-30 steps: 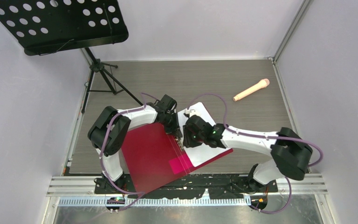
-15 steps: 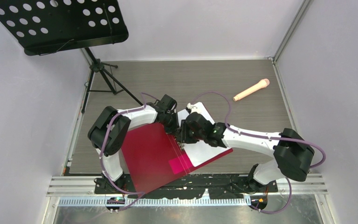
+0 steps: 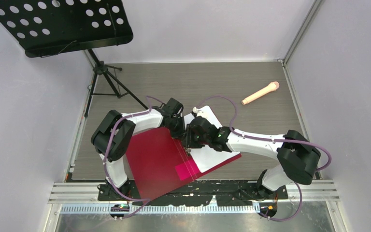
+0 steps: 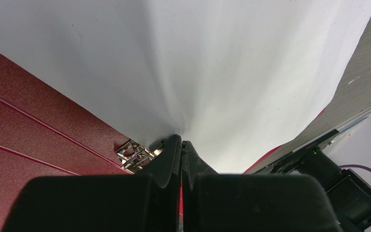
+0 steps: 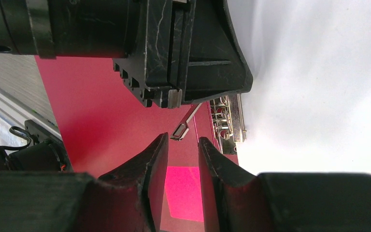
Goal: Put the files into the folder
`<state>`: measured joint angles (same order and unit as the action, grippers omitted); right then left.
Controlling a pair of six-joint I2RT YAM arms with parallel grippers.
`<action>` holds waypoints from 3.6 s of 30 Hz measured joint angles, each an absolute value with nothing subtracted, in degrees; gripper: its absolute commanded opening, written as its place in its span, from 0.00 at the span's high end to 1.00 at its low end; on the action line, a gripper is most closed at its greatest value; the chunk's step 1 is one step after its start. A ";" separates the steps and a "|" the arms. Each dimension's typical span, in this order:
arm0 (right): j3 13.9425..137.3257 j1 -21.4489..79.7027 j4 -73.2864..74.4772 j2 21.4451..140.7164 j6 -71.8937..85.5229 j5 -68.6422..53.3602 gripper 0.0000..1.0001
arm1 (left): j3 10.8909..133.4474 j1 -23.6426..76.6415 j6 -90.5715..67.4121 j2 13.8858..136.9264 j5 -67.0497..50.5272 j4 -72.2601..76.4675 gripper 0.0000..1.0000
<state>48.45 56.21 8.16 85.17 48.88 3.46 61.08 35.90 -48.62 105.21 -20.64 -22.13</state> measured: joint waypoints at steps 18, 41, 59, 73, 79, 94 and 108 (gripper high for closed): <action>47.55 56.60 7.66 85.54 49.93 4.14 0.78 | 62.65 35.90 -46.85 105.10 -18.63 -24.36 1.00; 45.87 56.95 7.18 85.49 50.24 4.89 0.81 | 67.83 35.07 -42.46 99.15 -10.57 -33.23 1.00; 45.41 56.95 7.03 85.49 50.96 4.99 0.82 | 64.27 35.40 -44.88 98.89 -6.63 -34.41 0.81; 45.76 56.95 7.60 85.49 50.96 5.21 0.82 | 65.69 37.47 -45.84 104.12 -6.44 -34.09 0.77; 45.76 56.95 7.68 85.49 50.94 5.34 0.82 | 66.61 37.71 -45.76 104.49 -5.08 -34.24 0.79; 45.76 56.95 7.70 85.49 50.96 5.52 0.82 | 69.63 39.16 -41.45 106.10 -2.04 -37.17 0.84; 45.76 56.95 7.81 85.49 50.96 5.50 0.82 | 69.65 39.31 -41.12 106.32 -2.02 -37.30 0.77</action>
